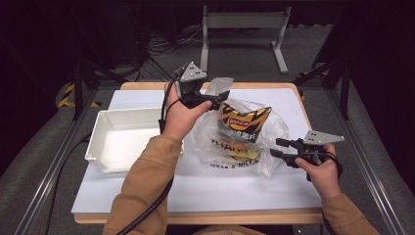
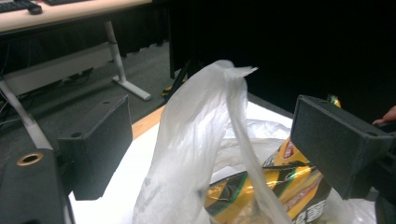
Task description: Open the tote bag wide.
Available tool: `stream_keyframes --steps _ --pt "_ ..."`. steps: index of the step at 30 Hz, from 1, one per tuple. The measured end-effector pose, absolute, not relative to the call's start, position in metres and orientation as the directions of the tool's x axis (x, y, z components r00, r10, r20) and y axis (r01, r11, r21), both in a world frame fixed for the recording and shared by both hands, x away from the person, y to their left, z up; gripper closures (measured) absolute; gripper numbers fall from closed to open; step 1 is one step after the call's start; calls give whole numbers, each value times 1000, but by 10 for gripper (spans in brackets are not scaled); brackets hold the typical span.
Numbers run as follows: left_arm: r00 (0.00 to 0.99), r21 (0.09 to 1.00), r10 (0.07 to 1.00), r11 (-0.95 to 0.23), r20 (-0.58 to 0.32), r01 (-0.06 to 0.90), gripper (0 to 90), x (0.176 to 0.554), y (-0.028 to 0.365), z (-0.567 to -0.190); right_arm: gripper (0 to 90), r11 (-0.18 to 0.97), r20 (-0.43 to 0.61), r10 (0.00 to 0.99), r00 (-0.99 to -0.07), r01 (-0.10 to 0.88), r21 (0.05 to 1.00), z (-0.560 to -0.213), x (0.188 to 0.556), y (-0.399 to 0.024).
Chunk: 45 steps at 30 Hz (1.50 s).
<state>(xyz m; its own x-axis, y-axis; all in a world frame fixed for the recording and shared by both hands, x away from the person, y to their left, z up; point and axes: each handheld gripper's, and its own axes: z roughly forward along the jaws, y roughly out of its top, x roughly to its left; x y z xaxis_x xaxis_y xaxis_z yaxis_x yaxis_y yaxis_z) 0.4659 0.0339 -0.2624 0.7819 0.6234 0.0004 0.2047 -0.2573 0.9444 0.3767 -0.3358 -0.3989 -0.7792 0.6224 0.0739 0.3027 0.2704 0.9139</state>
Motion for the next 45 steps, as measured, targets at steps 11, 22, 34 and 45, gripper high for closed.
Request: stream_keyframes --steps 11,22,34,45 --pt "764 931 642 -312 61 188 661 460 40 -261 485 266 76 622 -779 302 915 -399 377 -337" --pt "721 931 690 -303 68 202 894 446 62 -262 485 262 79 623 -778 302 917 -399 377 -336" --pt "700 923 713 -288 29 255 898 438 79 -288 486 259 80 625 -776 303 917 -400 377 -337" --pt "731 907 683 -305 -4 290 896 416 75 -319 485 268 74 623 -779 301 915 -400 377 -334"
